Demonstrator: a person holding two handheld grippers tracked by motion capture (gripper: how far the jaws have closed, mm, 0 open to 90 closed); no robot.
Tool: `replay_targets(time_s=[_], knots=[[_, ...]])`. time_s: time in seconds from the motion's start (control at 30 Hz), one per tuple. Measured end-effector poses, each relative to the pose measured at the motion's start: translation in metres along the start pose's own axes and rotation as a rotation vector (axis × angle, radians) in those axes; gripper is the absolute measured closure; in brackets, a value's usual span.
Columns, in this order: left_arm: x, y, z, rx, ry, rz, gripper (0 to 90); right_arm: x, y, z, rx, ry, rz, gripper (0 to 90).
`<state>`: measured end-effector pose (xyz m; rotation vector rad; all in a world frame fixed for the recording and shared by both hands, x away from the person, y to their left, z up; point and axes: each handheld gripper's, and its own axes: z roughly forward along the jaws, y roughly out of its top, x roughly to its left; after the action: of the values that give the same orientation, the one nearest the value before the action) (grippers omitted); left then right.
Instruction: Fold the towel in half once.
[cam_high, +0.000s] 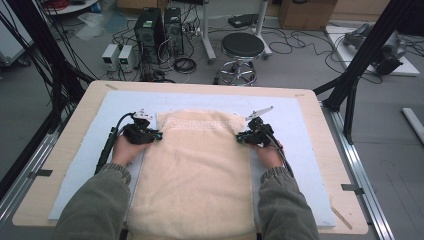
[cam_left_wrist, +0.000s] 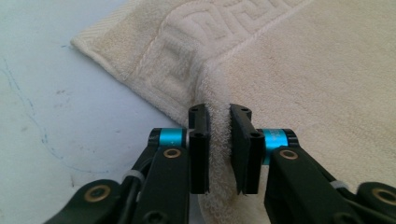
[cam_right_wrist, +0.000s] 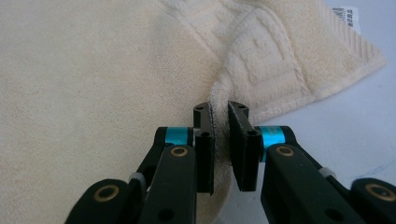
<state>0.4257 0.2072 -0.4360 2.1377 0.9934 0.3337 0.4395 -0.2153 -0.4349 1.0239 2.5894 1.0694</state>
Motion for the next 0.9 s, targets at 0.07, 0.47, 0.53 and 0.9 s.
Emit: replay_targets(time_s=[0.07,0.47,0.53,0.9], knots=[[0.0,0.0,-0.001,0.005,0.0,0.008,81.1,0.0,0.0,-0.001,0.002,0.007,-0.005,83.1],[-0.002,0.007,-0.031,-0.067,-0.011,0.036,82.8,0.008,0.007,-0.033,-0.073,0.078,-0.048,84.2],[-0.004,0.008,-0.039,-0.088,-0.021,0.039,82.8,0.013,0.009,-0.041,-0.089,0.085,-0.065,84.3],[-0.036,-0.015,-0.091,-0.169,-0.035,0.173,82.8,0.063,0.006,-0.095,-0.13,0.101,-0.221,84.2]])
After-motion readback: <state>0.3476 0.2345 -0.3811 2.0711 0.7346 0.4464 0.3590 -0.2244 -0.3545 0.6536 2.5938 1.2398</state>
